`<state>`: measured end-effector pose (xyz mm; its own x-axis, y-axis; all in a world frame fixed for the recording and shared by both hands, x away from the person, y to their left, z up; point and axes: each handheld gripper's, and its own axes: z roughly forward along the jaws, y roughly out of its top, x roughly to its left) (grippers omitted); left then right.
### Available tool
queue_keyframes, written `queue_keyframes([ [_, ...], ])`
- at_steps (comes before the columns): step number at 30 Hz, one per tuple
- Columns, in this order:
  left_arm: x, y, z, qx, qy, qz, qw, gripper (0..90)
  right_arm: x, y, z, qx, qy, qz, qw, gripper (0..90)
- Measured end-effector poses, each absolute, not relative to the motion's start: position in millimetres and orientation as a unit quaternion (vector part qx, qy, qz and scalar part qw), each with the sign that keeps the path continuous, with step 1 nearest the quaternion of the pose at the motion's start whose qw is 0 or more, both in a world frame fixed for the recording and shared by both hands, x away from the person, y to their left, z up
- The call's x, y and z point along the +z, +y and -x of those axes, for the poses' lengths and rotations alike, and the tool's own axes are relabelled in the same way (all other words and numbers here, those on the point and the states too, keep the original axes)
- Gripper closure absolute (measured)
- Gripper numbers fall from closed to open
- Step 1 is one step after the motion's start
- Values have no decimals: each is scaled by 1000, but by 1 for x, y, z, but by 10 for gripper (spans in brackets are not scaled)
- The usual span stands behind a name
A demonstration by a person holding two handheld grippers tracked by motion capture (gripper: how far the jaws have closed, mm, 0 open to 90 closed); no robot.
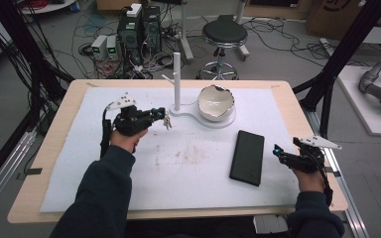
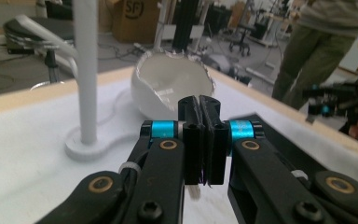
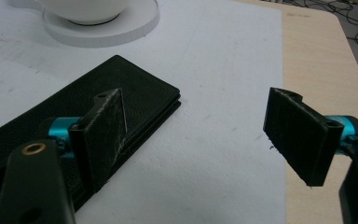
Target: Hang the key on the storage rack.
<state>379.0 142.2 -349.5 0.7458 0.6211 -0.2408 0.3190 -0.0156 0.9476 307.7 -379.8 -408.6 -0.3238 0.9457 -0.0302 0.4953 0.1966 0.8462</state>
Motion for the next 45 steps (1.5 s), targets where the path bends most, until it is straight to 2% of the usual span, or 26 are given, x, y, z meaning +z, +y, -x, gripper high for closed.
queue_keyframes([
  [7,-312,147,-420,119,335,-676,646,879,-410,-379,-310,386,717,-502,290,212],
  [19,-288,127,-465,122,344,-683,632,879,-412,-381,-311,390,715,-504,287,212],
  [31,-293,117,-480,132,372,-687,610,878,-412,-385,-309,391,713,-506,288,212],
  [41,-297,116,-483,128,379,-681,613,877,-412,-383,-309,390,714,-505,288,212],
  [45,-297,115,-482,135,379,-683,610,827,-412,-383,-309,390,715,-503,288,213],
])
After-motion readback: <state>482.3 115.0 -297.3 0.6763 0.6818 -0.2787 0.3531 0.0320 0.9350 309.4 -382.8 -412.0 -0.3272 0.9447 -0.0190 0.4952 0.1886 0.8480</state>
